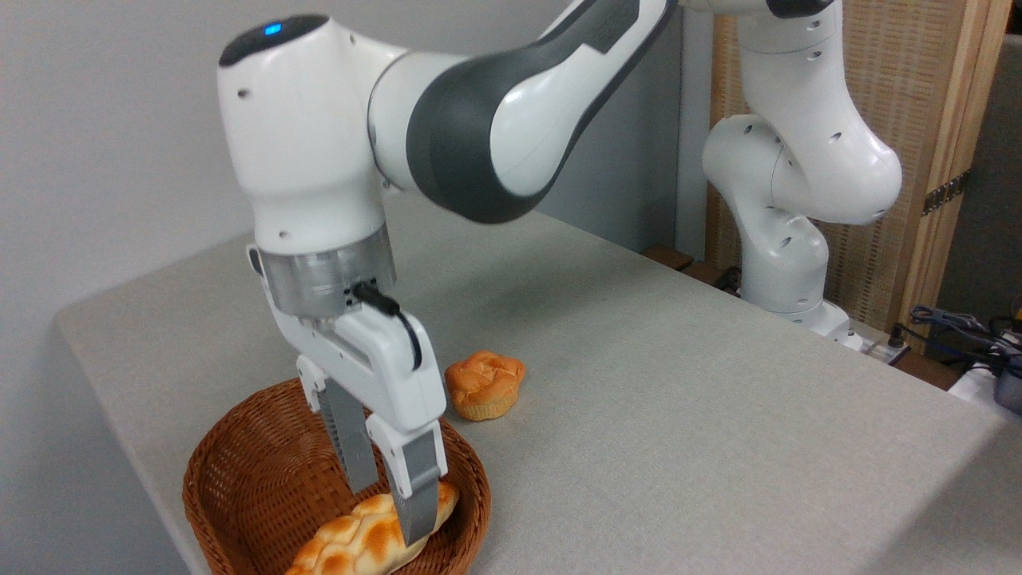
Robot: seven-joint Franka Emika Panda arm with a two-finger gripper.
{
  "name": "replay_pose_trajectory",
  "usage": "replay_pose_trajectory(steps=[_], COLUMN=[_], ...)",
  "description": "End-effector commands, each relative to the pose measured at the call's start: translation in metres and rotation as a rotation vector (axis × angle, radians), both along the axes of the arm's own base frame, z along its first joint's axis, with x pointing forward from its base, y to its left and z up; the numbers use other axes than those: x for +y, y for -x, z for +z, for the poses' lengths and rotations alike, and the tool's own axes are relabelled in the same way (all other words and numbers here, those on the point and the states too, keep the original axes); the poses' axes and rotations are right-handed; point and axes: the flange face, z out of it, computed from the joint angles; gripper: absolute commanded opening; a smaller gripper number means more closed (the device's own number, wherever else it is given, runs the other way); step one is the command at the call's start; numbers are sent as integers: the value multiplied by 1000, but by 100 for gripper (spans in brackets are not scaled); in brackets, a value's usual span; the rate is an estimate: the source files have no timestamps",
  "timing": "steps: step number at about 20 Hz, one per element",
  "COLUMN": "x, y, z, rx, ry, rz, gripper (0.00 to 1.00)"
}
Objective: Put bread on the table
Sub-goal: 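Lower the open gripper into the basket over the braided loaf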
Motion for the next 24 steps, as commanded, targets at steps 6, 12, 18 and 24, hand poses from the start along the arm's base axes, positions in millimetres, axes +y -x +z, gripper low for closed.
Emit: replay_pose_trajectory(steps=[6,12,18,24], x=[-10,-20,-22,-21], y=[3,0,-1,0], z=[-43,-60,-68,-67], rx=[21,-14,0,2], ry=[-20,-11,-6,-6], rz=[-15,14,7,8], gripper=[100,54,38,36])
